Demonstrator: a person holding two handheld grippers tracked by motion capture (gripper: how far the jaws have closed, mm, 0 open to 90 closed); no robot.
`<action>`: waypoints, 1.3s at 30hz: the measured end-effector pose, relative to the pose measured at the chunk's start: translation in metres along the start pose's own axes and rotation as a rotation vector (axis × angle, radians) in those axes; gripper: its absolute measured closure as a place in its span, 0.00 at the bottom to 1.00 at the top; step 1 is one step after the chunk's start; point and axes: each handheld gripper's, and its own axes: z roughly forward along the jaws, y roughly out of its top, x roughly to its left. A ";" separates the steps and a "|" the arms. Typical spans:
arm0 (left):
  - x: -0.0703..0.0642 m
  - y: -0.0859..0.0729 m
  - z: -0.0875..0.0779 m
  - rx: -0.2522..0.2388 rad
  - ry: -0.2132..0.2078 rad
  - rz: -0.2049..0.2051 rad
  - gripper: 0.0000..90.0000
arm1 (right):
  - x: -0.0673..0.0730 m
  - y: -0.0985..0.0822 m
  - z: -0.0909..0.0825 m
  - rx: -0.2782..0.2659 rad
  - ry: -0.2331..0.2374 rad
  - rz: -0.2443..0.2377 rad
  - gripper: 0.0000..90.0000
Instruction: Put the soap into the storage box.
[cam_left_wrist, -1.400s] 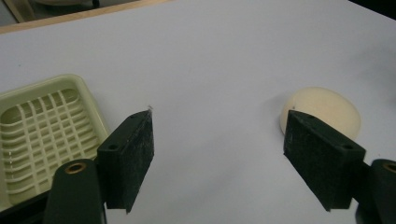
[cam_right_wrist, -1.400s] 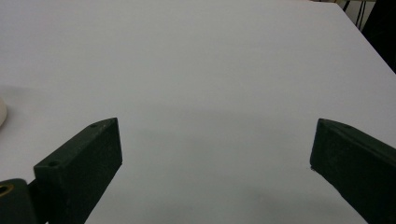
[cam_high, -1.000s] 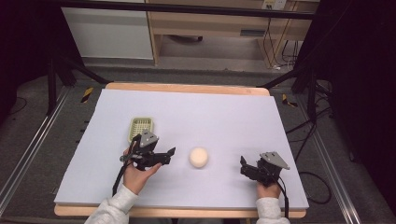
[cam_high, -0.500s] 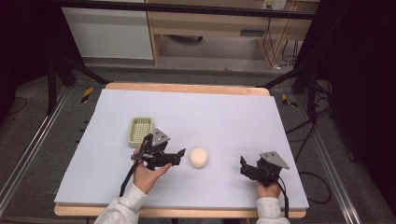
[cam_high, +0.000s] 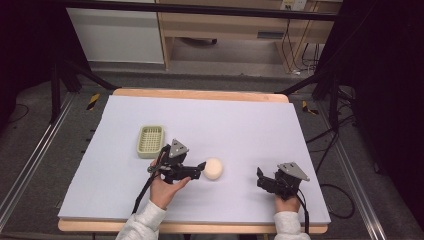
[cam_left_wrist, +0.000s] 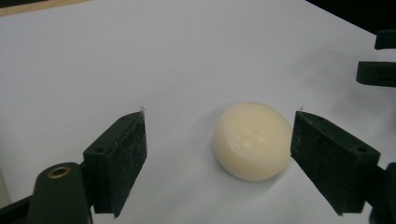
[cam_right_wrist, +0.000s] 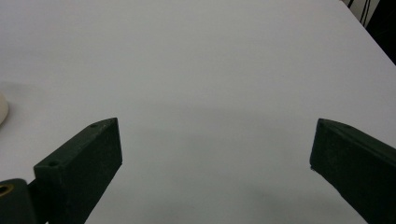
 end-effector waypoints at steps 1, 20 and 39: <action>0.000 0.000 0.000 0.000 0.000 0.000 0.20 | 0.000 0.000 0.000 -0.001 0.002 0.000 0.03; -0.019 -0.005 0.030 0.053 0.014 0.024 0.18 | 0.000 0.000 0.000 0.000 0.003 0.000 0.03; -0.033 -0.003 0.052 0.111 0.019 0.059 0.15 | 0.000 0.000 0.000 0.001 0.005 0.001 0.03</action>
